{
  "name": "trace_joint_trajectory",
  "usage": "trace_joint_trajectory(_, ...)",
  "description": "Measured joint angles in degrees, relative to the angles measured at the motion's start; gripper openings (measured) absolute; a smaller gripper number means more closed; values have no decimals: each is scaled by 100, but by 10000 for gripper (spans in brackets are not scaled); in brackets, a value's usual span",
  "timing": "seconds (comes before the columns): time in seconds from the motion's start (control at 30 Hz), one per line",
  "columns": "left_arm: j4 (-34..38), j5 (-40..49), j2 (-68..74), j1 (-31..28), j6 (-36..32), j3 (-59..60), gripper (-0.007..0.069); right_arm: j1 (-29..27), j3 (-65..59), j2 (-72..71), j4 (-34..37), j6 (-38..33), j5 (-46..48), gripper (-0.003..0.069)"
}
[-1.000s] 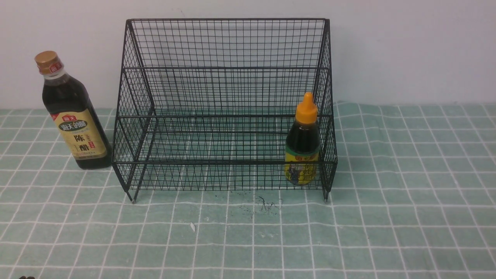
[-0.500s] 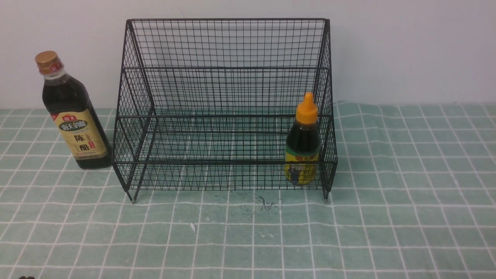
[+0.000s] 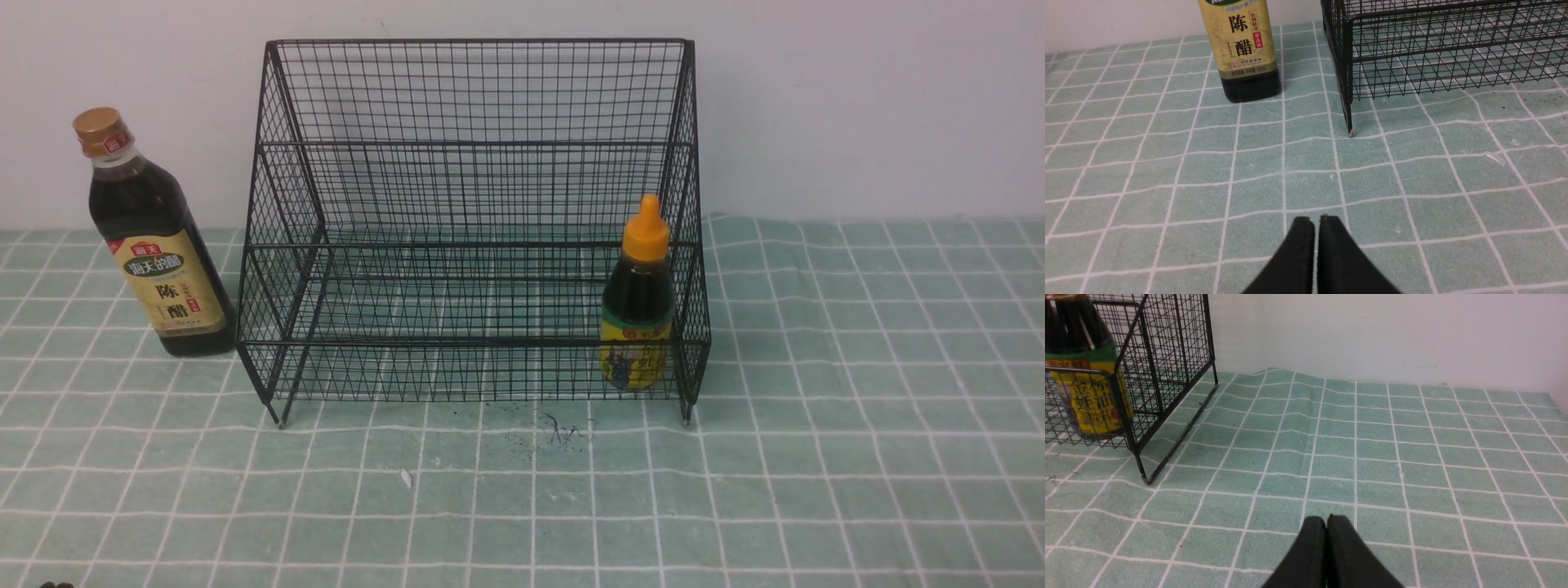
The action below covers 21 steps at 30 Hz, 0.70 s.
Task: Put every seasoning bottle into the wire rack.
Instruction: Use the left arm to grab the condiment bottle closest to it
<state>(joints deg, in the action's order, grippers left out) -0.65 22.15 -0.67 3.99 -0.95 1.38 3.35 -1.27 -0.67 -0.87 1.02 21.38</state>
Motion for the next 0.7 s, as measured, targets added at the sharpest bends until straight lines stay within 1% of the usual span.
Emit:
trace_joint_trajectory(0.3, -23, -95, 0, 0, -85, 14, -3, 0, 0, 0, 0, 0, 0, -13)
trace_joint_trajectory(0.43, 377, -910, 0, 0, 47, 29, -3, 0, 0, 0, 0, 0, 0, -13)
trace_joint_trajectory(0.47, 624, -1370, 0, 0, 95, 29, -3, 0, 0, 0, 0, 0, 0, -13)
trace_joint_trajectory(0.53, 898, -1915, 0, 0, 142, 29, -3, 0, 0, 0, 0, 0, 0, -13)
trace_joint_trajectory(0.67, 1061, -3263, 0, 0, 159, 29, -3, 0, 0, 0, 0, 0, 0, -13)
trace_joint_trajectory(0.7, 1067, -3413, 0, 0, 159, 29, -3, 0, 0, 0, 0, 0, 0, -13)
